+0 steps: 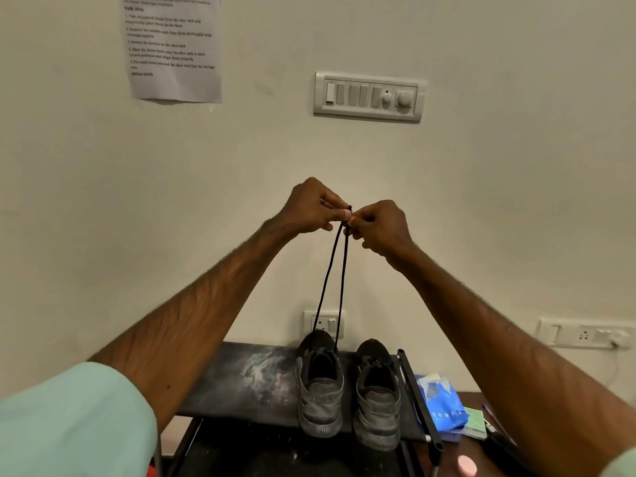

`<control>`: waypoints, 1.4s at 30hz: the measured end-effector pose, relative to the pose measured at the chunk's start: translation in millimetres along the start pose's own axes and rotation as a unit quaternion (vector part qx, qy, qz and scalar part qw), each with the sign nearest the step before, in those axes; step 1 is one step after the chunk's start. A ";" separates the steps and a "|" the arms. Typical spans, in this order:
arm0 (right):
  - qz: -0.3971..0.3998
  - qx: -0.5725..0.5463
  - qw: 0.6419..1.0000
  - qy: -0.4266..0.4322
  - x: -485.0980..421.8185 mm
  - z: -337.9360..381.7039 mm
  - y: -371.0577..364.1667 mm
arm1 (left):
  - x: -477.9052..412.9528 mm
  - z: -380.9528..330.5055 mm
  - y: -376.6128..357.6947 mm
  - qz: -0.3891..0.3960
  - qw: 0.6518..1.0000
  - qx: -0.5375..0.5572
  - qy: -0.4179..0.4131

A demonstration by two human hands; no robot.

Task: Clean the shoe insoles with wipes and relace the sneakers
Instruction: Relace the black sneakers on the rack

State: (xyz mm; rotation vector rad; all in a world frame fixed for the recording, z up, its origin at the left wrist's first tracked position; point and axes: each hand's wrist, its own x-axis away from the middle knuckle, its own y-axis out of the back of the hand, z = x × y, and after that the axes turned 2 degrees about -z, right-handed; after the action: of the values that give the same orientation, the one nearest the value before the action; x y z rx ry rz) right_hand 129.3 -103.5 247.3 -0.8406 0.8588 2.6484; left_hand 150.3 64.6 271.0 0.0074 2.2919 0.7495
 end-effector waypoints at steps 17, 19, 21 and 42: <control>0.020 -0.002 0.998 0.060 -1.5 -8.4 1.5 | 2.4 -3.0 7.1 -0.006 1.000 -0.014 -0.020; 0.019 -0.039 0.998 0.044 0.3 -11.1 1.8 | 1.4 -2.2 4.0 -0.022 0.999 -0.022 -0.016; 0.025 -0.078 0.996 0.024 2.6 -13.2 1.7 | 0.6 -1.8 -0.5 -0.035 0.999 -0.035 -0.016; 0.037 -0.177 0.981 -0.062 15.7 -33.4 -16.5 | 5.1 -1.4 -15.6 -0.051 0.998 -0.004 0.025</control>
State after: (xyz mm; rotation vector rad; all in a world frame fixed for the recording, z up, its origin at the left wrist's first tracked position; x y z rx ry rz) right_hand 137.9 -109.6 208.2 -0.7188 0.3983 2.9319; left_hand 148.9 52.0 260.6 -0.1323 2.3181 0.7136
